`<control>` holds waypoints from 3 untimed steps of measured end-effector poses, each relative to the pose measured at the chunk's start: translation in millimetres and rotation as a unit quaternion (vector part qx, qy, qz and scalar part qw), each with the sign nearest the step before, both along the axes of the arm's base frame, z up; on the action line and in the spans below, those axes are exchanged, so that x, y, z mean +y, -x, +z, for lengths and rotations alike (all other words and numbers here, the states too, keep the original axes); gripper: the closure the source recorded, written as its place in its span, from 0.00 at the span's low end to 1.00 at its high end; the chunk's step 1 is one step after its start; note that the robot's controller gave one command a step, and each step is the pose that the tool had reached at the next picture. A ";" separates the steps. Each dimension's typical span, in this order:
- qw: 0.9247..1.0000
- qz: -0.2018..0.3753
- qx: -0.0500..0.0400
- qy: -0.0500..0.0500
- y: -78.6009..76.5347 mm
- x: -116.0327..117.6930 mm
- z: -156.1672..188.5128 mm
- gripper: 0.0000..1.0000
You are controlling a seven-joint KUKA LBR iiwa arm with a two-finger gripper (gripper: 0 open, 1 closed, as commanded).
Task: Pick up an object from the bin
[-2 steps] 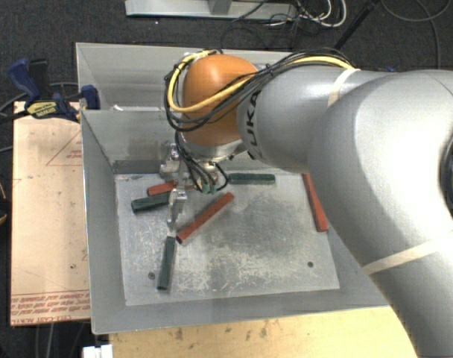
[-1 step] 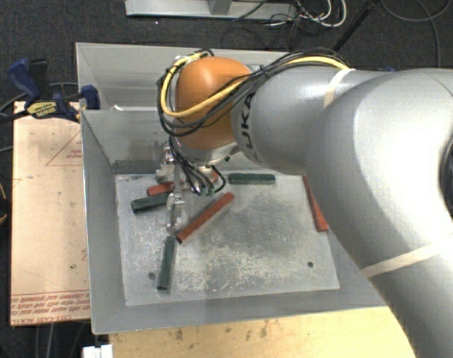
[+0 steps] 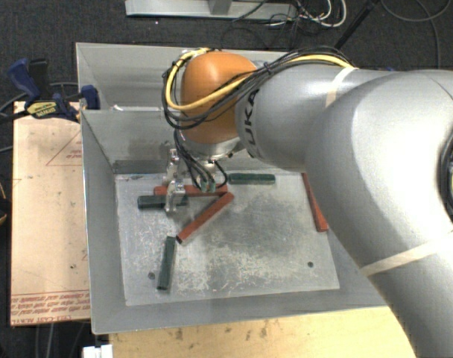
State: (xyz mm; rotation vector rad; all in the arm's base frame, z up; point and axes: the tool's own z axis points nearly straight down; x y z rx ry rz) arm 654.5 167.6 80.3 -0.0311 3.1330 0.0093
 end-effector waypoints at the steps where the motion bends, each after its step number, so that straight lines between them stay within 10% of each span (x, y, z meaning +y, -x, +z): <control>1: 1.000 0.000 0.000 0.000 0.0 0.0 0.0 1.00; 3: 1.000 0.000 0.002 0.002 0.7 -0.4 2.9 1.00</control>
Offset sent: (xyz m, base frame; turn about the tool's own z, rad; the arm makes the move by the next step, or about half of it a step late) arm -0.0002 0.0000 0.0082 -0.0001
